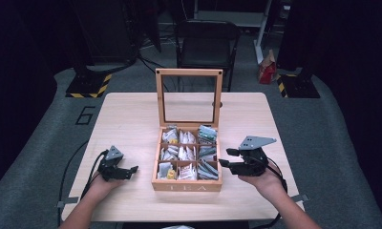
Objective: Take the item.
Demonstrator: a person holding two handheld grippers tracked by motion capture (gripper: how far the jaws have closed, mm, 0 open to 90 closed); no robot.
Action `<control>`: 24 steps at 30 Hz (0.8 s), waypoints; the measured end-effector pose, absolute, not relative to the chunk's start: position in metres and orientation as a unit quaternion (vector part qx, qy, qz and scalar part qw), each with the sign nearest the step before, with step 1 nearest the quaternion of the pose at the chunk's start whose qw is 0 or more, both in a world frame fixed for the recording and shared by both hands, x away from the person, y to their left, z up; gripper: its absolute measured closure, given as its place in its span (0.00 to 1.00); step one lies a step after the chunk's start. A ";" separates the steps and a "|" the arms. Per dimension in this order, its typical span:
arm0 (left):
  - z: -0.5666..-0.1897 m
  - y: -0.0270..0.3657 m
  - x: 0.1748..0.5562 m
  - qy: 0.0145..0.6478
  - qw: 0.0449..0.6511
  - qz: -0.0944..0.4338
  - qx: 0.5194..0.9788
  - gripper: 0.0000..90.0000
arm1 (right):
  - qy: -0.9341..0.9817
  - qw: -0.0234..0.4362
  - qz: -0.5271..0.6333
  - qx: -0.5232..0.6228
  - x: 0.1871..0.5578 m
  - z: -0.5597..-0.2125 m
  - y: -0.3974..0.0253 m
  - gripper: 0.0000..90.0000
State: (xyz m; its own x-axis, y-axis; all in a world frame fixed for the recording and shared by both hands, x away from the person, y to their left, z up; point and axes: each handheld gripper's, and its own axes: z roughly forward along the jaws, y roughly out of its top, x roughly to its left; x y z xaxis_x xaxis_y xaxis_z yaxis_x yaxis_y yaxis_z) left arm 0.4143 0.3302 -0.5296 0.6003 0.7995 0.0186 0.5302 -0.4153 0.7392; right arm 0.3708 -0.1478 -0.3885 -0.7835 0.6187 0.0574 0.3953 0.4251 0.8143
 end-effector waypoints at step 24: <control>-0.530 0.330 0.414 0.405 0.358 0.188 0.820 0.13 | 0.853 0.123 0.424 0.279 0.382 -0.411 -0.120 0.73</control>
